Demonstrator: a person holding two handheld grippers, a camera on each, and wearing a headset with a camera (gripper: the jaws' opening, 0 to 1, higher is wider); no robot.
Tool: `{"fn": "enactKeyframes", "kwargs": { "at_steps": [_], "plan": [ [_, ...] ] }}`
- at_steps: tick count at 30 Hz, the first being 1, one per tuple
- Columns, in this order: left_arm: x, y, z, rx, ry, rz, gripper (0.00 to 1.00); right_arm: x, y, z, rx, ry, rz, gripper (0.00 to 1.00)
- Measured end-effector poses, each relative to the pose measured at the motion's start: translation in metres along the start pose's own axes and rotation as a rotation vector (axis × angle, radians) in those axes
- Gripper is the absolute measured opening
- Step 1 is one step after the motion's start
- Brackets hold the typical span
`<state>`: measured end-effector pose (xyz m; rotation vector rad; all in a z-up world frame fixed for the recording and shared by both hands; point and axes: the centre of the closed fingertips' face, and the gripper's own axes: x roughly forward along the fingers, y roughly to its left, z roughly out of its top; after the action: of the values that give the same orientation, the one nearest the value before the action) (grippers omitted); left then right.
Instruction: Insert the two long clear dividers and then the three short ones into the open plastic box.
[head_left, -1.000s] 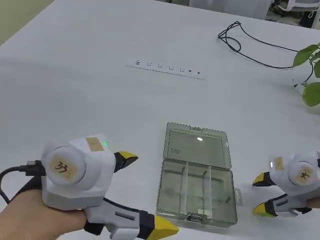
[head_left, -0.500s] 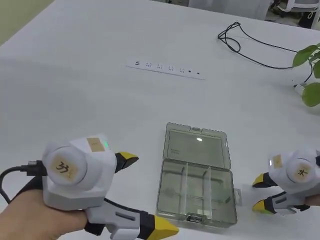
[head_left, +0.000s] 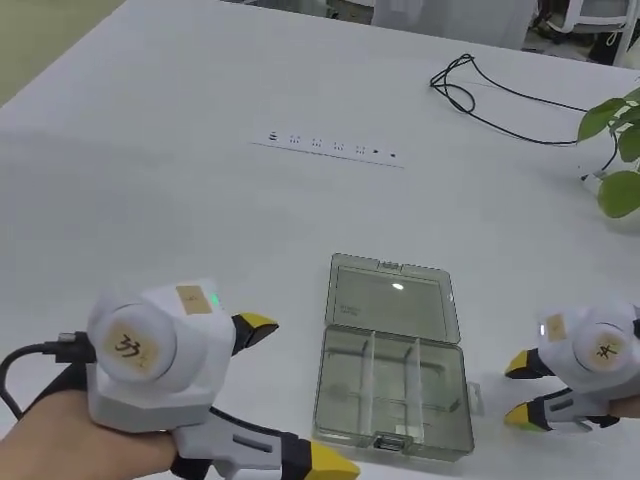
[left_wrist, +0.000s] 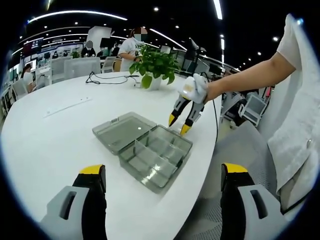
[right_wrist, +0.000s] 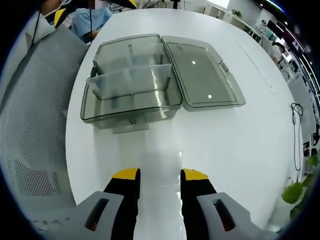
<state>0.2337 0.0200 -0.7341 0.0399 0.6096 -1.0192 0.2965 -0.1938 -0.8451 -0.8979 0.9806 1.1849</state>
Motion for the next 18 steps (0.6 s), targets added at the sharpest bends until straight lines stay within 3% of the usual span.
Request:
{"fn": "enactKeyframes", "kwargs": {
  "at_steps": [8, 18],
  "plan": [
    [0.000, -0.003, 0.008, 0.015, -0.009, -0.008, 0.97, -0.017, 0.004, 0.008, 0.009, -0.036, -0.043, 0.33],
    [0.004, -0.009, 0.026, -0.009, -0.044, -0.026, 0.92, -0.048, 0.019, 0.033, -0.009, -0.096, -0.112, 0.33]
  ]
}}
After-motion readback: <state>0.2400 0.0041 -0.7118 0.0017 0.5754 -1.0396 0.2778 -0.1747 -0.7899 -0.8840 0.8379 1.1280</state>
